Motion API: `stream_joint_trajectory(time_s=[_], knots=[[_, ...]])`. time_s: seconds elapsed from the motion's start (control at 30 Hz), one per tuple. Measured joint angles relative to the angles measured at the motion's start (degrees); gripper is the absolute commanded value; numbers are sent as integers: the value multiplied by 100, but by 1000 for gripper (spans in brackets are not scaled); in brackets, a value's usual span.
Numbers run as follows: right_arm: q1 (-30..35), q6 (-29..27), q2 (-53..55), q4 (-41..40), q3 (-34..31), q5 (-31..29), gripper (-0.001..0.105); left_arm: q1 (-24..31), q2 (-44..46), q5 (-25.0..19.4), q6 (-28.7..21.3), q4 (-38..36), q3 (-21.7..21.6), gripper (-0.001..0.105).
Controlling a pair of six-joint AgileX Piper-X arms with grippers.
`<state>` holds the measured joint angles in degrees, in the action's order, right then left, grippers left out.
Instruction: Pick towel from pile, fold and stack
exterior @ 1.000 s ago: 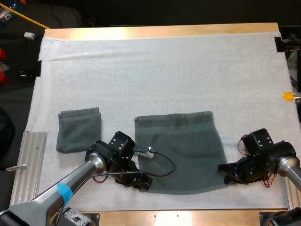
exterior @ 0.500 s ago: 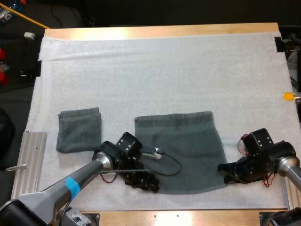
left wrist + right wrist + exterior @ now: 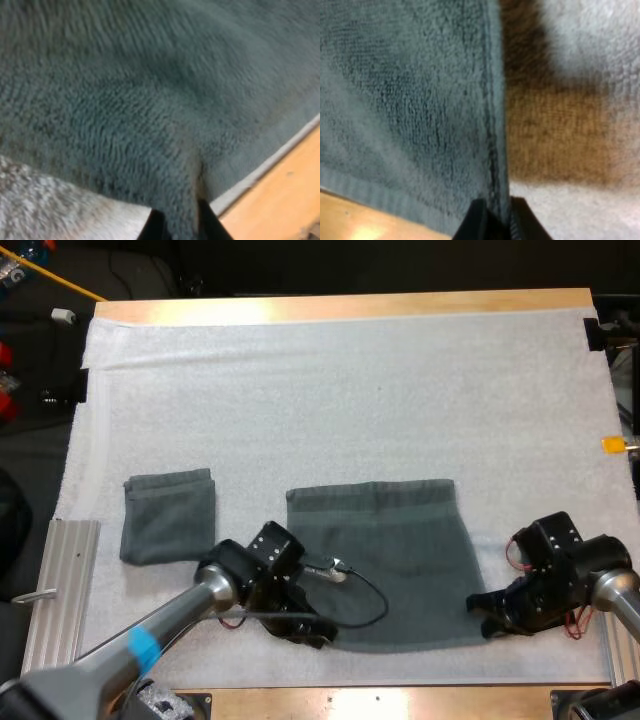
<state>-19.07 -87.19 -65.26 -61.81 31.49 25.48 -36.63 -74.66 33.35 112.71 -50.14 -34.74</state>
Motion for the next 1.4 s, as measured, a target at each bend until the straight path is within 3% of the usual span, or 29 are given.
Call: stream_joint_trajectory(time_s=[0.2, 0.5, 0.6, 0.73, 0.97, 1.1, 1.23, 1.4], knots=[[0, -24, 920, -708, 465, 1, 0, 0, 928, -1, -187, -891, -451, 0], [0, 262, 1868, -1395, 648, 184, 0, 0, 1700, 4, -199, -1632, -497, 0], [0, 636, 1855, -1007, 648, 182, 0, 59, 1618, 104, -199, -1395, -497, 0], [0, 1291, 1525, 28, 648, 259, 0, 434, 1105, 588, -183, -921, -497, 0], [0, 2250, 297, 1647, 648, 548, 0, 1668, -78, 1546, 3, 29, -497, 0], [0, 2751, -328, 2408, 648, 599, 0, 2114, -622, 1955, 139, 530, -497, 0], [0, 3101, -754, 2948, 648, 460, 0, 2197, -1040, 2072, 184, 863, -497, 0], [0, 3192, -908, 3058, 648, -54, 0, 2197, -1183, 2079, 326, 1421, -497, 0]])
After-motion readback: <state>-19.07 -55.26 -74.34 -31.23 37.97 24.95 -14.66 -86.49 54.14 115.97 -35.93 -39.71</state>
